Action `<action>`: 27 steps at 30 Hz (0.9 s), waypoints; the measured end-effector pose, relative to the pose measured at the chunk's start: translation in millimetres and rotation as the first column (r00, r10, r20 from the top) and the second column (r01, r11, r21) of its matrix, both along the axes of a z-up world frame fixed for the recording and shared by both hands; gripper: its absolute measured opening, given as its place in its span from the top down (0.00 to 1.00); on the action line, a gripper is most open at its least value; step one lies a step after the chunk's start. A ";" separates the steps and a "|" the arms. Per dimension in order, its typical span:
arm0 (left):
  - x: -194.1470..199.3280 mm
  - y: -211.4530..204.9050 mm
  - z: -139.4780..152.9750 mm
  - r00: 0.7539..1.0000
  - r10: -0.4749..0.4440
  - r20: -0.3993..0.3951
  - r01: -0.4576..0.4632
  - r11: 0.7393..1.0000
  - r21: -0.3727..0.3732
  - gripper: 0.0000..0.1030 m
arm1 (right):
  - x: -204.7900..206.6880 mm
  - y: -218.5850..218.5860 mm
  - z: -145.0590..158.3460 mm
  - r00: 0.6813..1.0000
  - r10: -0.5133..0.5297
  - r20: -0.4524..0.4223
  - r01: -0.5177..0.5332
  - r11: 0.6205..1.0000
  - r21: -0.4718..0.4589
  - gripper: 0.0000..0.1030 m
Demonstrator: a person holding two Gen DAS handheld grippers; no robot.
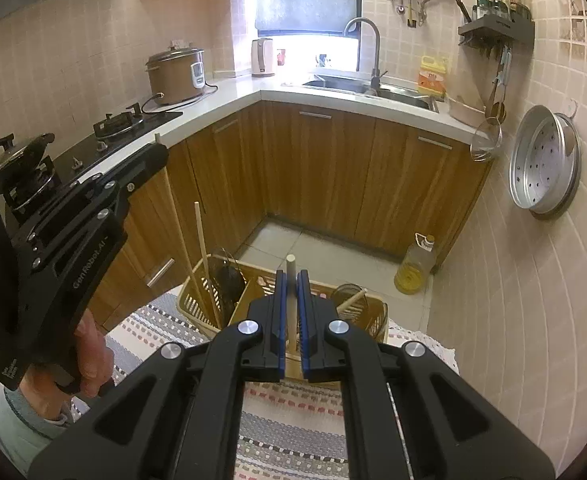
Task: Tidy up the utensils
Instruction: 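Lower both held chopsticks down into the beige basket, then open both tools to release the chopsticks into the basket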
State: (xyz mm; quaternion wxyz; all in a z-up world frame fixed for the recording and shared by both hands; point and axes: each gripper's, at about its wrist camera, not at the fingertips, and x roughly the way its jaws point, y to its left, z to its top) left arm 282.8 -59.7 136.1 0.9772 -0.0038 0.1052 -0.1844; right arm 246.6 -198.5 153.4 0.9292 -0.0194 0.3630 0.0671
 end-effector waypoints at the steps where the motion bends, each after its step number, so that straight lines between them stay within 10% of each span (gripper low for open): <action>1: -1.9 1.9 -0.7 1.000 -0.005 -0.004 0.005 1.000 -0.008 0.95 | -1.5 -1.3 1.0 1.000 -0.003 0.003 0.003 1.000 0.006 0.96; 5: -10.3 9.9 -0.8 1.000 -0.005 -0.025 0.005 1.000 -0.026 0.75 | -4.6 -6.8 6.0 1.000 -0.018 0.008 0.017 0.999 0.027 0.96; 20: -64.7 32.2 3.4 0.996 -0.021 -0.090 0.017 0.999 -0.042 0.72 | -50.6 -17.3 14.4 0.997 -0.018 0.070 0.012 0.996 0.084 0.89; 27: -107.9 37.8 -3.3 0.998 -0.025 -0.063 0.025 1.000 -0.008 0.60 | -93.2 -20.6 8.4 0.984 -0.027 0.173 0.013 0.996 0.087 0.65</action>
